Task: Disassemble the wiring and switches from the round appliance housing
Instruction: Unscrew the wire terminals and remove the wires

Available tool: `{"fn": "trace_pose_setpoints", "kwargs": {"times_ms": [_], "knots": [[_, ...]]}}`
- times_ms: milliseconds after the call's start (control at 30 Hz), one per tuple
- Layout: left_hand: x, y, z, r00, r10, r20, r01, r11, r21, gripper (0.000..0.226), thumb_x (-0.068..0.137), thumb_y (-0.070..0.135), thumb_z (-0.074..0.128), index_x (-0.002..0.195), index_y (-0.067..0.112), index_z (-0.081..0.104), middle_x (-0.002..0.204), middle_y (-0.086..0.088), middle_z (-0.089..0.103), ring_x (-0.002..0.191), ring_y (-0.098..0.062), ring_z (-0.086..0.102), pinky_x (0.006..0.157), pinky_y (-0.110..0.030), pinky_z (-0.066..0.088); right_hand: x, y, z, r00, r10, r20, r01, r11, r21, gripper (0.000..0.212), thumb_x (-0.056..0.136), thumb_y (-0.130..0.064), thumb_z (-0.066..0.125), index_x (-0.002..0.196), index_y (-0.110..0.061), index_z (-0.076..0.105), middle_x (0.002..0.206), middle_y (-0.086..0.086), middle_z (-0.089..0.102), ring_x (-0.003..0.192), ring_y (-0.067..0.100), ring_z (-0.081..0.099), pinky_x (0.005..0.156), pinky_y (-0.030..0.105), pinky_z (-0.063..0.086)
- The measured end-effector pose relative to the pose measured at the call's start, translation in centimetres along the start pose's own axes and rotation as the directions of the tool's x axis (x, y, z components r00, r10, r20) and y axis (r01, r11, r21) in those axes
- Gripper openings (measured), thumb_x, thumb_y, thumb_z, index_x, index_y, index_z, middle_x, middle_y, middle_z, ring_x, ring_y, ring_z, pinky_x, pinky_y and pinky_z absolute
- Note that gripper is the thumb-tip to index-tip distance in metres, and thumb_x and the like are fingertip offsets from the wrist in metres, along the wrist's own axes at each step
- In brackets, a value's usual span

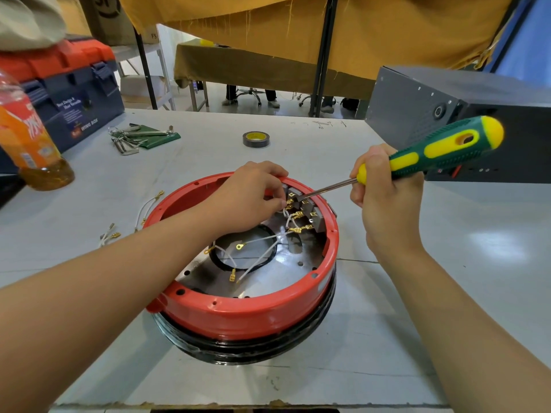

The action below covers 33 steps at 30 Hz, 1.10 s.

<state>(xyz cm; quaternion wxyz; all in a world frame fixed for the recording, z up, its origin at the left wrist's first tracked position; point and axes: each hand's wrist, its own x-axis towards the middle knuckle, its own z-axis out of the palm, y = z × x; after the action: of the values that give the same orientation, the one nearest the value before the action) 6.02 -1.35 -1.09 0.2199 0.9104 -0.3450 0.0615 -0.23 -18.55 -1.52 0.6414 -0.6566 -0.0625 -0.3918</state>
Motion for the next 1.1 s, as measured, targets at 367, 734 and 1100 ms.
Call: {"fn": "trace_pose_setpoints", "kwargs": {"times_ms": [367,734,1100], "knots": [[-0.02,0.09,-0.03,1.0,0.002,0.004,-0.002,1.0,0.004,0.011,0.09,0.023,0.06,0.086,0.019,0.069,0.139,0.006,0.047,0.121,-0.014,0.041,0.094,-0.025,0.029,0.06,0.04,0.19,0.999,0.009,-0.042,-0.01,1.0,-0.023,0.039,0.087,-0.026,0.045,0.048,-0.031,0.051,0.046,-0.01,0.048,0.04,0.004,0.042,0.043,0.015,0.034],[-0.11,0.23,-0.11,1.0,-0.008,0.006,0.008,1.0,0.001,0.011,0.09,0.022,0.06,0.087,0.018,0.069,0.139,0.005,0.048,0.123,-0.015,0.04,0.095,-0.025,0.028,-0.65,-0.15,0.31,0.998,-0.049,-0.029,0.046,0.994,-0.1,0.029,0.083,-0.037,0.044,0.057,-0.025,0.047,0.047,-0.014,0.049,0.048,0.004,0.047,0.054,0.018,0.036],[-0.15,0.34,-0.14,1.0,-0.005,0.004,0.005,1.0,0.001,0.011,0.09,0.023,0.06,0.086,0.019,0.069,0.138,0.005,0.048,0.123,-0.015,0.04,0.096,-0.026,0.029,-0.74,-0.25,0.23,0.993,-0.115,0.016,0.116,0.983,-0.142,0.031,0.085,-0.036,0.044,0.058,-0.02,0.047,0.047,-0.01,0.045,0.047,0.006,0.046,0.052,0.016,0.036]]}}
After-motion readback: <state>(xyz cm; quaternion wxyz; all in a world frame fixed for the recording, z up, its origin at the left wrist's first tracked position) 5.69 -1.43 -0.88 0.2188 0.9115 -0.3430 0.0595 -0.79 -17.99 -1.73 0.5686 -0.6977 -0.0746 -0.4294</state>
